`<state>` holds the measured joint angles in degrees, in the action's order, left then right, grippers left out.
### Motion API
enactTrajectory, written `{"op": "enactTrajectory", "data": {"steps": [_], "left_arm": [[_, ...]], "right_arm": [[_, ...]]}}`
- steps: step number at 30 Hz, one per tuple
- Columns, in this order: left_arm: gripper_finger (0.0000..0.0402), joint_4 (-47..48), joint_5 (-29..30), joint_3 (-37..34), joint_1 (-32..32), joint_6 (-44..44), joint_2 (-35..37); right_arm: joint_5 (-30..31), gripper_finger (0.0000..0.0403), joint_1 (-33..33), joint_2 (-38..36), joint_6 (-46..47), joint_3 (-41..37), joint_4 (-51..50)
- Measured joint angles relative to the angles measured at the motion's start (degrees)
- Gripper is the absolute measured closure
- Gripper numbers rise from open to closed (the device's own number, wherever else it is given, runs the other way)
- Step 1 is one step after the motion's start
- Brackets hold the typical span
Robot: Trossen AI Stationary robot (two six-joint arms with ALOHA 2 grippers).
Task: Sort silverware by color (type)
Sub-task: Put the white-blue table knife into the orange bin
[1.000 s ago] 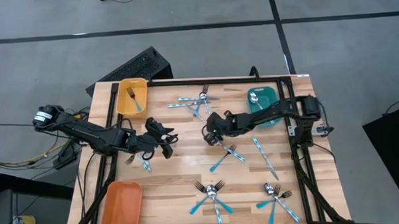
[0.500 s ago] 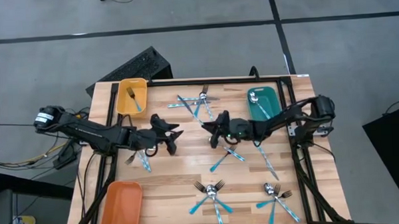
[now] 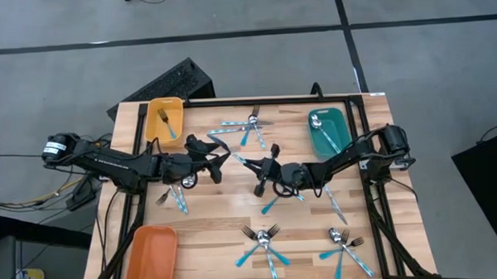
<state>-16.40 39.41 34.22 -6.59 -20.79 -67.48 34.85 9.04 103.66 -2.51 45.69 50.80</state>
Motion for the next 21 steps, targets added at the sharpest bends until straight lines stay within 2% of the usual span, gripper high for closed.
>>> {"op": "enactTrajectory", "data": {"steps": [7,12,15,21], "left_arm": [[0.0245,-4.91,0.49,0.0,0.02,5.11,0.0],[0.0324,-4.52,0.13,0.0,-0.01,6.8,0.0],[0.0379,-3.42,-1.41,0.0,0.0,6.74,0.0],[0.04,2.69,-4.73,0.02,0.1,7.48,0.27]], "right_arm": [[1.45,0.0365,0.24,0.0,-3.58,-0.02,-0.84],[1.37,0.0365,0.22,0.0,-4.87,-0.02,-0.72],[1.44,0.0352,0.2,0.0,-5.09,-0.02,-0.97],[1.14,0.0324,0.35,-0.23,-1.71,0.02,-0.19]]}}
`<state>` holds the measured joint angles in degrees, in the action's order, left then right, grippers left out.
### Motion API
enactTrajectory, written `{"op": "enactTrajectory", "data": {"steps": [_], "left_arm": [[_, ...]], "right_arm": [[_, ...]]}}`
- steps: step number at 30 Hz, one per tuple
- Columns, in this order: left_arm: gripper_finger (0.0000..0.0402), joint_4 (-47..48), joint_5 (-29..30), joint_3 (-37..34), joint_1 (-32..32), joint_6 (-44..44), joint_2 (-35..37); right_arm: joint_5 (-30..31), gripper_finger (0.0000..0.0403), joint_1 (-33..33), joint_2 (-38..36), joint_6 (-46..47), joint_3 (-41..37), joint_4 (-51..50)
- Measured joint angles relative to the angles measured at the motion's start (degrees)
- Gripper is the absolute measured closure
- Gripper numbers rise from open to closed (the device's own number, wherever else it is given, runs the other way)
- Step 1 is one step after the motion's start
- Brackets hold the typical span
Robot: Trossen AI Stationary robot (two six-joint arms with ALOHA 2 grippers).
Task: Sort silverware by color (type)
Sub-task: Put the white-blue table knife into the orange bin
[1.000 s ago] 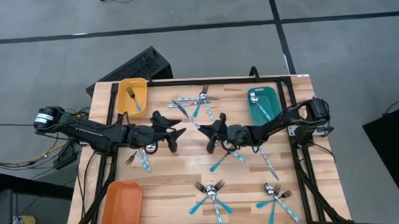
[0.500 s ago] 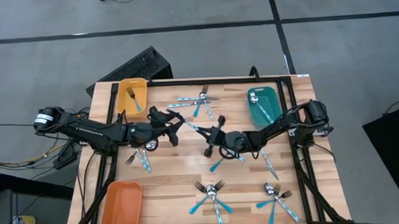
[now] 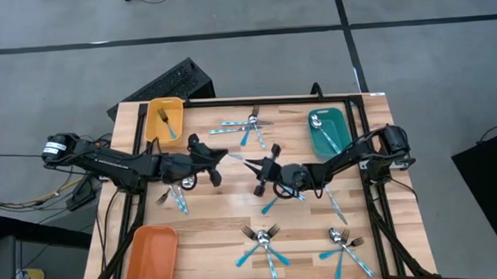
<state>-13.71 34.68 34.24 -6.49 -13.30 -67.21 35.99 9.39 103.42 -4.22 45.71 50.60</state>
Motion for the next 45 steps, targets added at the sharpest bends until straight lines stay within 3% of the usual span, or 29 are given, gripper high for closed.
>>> {"op": "enactTrajectory", "data": {"steps": [7,10,18,25,35,45], "left_arm": [[0.0401,33.82,-3.4,10.31,-1.5,-10.6,2.19],[0.0401,47.42,-8.16,16.64,-3.35,-16.2,2.44],[0.0401,66.27,-22.57,25.59,-12.11,-34.83,2.41],[0.0401,70.17,-31.41,27.51,-24.07,-54.78,2.36],[0.0401,70.48,-29.58,27.54,-37.94,-76.66,2.36],[0.0401,70.52,-29.31,27.54,-45.99,-89.47,2.37]], "right_arm": [[-0.24,0.0303,0.16,-0.94,3.18,-0.03,-1.18],[-0.22,0.0297,0.24,-1.28,4.89,-0.02,-1.33],[-0.22,0.0294,0.13,-1.63,5.89,-0.02,-2.5],[-1.79,0.0293,0.13,-1.6,5.87,-0.02,-2.22],[-7.29,0.0293,-1.68,-1.6,6.21,-0.02,-1.8],[-13.88,0.0293,-4.96,-1.6,9.45,-0.02,-0.59]]}}
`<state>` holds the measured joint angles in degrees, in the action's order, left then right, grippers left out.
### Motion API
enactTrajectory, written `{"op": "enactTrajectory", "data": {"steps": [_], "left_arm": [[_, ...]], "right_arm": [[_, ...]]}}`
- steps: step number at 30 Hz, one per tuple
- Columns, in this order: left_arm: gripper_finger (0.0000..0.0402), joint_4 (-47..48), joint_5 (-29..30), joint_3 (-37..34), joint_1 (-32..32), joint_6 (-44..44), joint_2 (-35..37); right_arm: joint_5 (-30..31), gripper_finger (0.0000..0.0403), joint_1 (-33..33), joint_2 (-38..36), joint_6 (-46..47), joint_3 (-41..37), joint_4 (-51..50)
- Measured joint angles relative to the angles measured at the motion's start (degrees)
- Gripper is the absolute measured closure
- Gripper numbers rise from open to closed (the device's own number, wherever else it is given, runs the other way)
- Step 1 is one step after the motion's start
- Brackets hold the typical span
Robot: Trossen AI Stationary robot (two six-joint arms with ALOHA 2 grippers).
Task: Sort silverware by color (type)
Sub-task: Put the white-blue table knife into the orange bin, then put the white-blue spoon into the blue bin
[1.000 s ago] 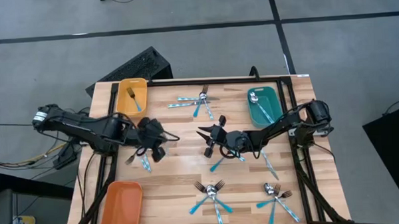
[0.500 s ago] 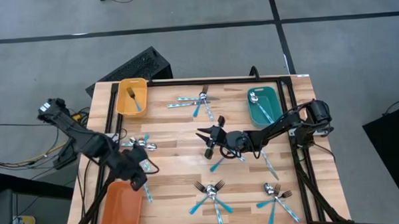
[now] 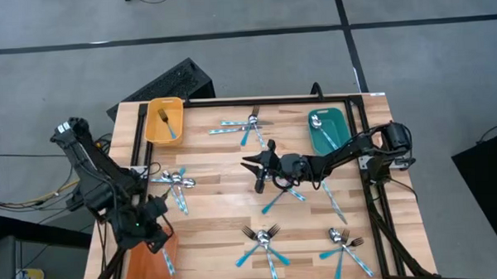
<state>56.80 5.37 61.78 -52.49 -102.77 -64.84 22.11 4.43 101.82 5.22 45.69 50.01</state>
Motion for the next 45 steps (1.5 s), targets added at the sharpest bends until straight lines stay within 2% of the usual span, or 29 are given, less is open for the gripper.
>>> {"op": "enactTrajectory", "data": {"steps": [7,16,20,22,27,30,35,38,40,43,45], "left_arm": [[0.0401,4.83,-4.19,-0.01,-1.25,-4.21,-0.02],[0.0401,4.02,-10.79,-0.28,-0.04,-8.06,-1.3],[0.0401,-1.34,-12.62,-3.14,0.83,-8.99,-2.88],[0.0401,-1.51,-12.85,-4.64,1.46,-10.0,-3.7],[0.04,0.17,-18.13,-6.95,2.46,-9.94,-5.3],[0.0388,3.13,-20.67,-6.99,3.27,-8.21,-5.68],[0.0345,7.28,-21.18,-6.97,5.85,-4.24,-5.5],[0.0317,11.27,-19.93,-6.99,8.81,-1.09,-5.31],[0.0302,13.44,-16.21,-6.99,11.09,2.28,-5.31],[0.0288,13.71,-7.08,-6.99,13.82,9.3,-5.29],[0.0286,11.1,2.08,-6.99,14.56,13.23,-5.27]], "right_arm": [[-2.61,0.0293,-0.57,0.02,0.98,0.0,-0.03],[-2.71,0.0293,0.4,0.04,0.96,0.0,-1.03],[-2.74,0.0293,0.45,0.04,1.37,0.0,-2.27],[-2.73,0.0293,0.43,0.04,2.05,0.0,-3.27],[-2.74,0.0293,0.41,0.07,2.31,0.0,-7.64],[-2.73,0.0293,0.41,0.07,2.5,0.0,-10.5],[-2.71,0.0293,0.41,0.07,4.91,0.0,-12.23],[-2.7,0.0293,0.5,0.02,5.9,0.0,-13.19],[-2.71,0.0293,0.54,-1.64,7.09,-0.11,-16.93],[-1.73,0.0293,0.54,-5.19,8.68,0.07,-24.5],[0.8,0.0293,0.59,-8.46,10.03,-0.09,-33.34]]}}
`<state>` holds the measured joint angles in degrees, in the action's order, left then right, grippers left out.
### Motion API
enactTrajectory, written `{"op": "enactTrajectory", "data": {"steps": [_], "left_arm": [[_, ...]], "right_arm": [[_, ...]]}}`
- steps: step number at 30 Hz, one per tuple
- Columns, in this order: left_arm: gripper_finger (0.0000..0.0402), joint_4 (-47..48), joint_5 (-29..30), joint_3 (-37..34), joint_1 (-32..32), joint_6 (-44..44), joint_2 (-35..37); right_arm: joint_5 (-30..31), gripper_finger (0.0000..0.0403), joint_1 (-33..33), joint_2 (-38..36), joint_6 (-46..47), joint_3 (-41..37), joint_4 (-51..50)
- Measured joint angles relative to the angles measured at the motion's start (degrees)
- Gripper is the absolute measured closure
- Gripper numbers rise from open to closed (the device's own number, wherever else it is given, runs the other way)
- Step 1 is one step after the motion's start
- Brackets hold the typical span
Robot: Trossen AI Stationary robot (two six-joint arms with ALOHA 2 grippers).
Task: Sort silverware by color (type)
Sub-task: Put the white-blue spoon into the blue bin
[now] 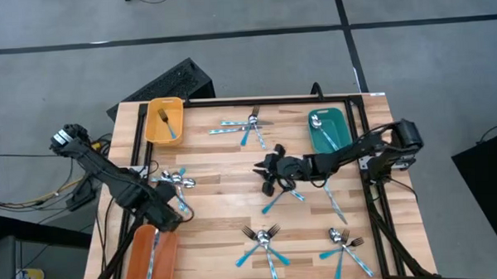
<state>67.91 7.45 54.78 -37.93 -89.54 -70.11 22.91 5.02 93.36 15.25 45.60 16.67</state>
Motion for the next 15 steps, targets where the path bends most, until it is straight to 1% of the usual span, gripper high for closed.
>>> {"op": "enactTrajectory", "data": {"steps": [2,4,5,6,7,9,13,15], "left_arm": [[0.0287,-5.08,12.86,-0.02,-0.55,4.76,-0.02],[0.0292,-11.03,26.37,-0.22,-1.56,11.97,-0.14],[0.0295,-14.92,31.5,-0.72,-1.85,16.61,-0.2],[0.0297,-19.08,34.89,-1.51,-1.83,21.29,-0.26],[0.0299,-22.85,36.61,-2.47,-1.58,25.79,-0.26],[0.0303,-30.32,37.07,-5.07,-0.26,33.15,-0.26],[0.0308,-43.82,33.98,-11.33,3.82,42.95,-0.28],[0.031,-50.87,31.71,-14.63,6.7,47.67,-0.3]], "right_arm": [[3.42,0.0294,0.5,-3.09,3.23,0.09,-8.1],[6.77,0.0294,1.16,-6.11,7.26,0.04,-16.78],[7.76,0.0294,1.57,-7.38,9.44,0.04,-20.06],[8.55,0.0294,1.96,-8.55,11.67,0.07,-23.9],[8.95,0.0294,2.38,-9.75,14.17,0.05,-27.87],[9.01,0.0294,3.37,-12.08,19.37,0.03,-33.95],[8.64,0.0294,6.9,-15.97,31.0,0.04,-45.4],[6.84,0.0294,9.03,-17.29,36.53,0.04,-50.61]]}}
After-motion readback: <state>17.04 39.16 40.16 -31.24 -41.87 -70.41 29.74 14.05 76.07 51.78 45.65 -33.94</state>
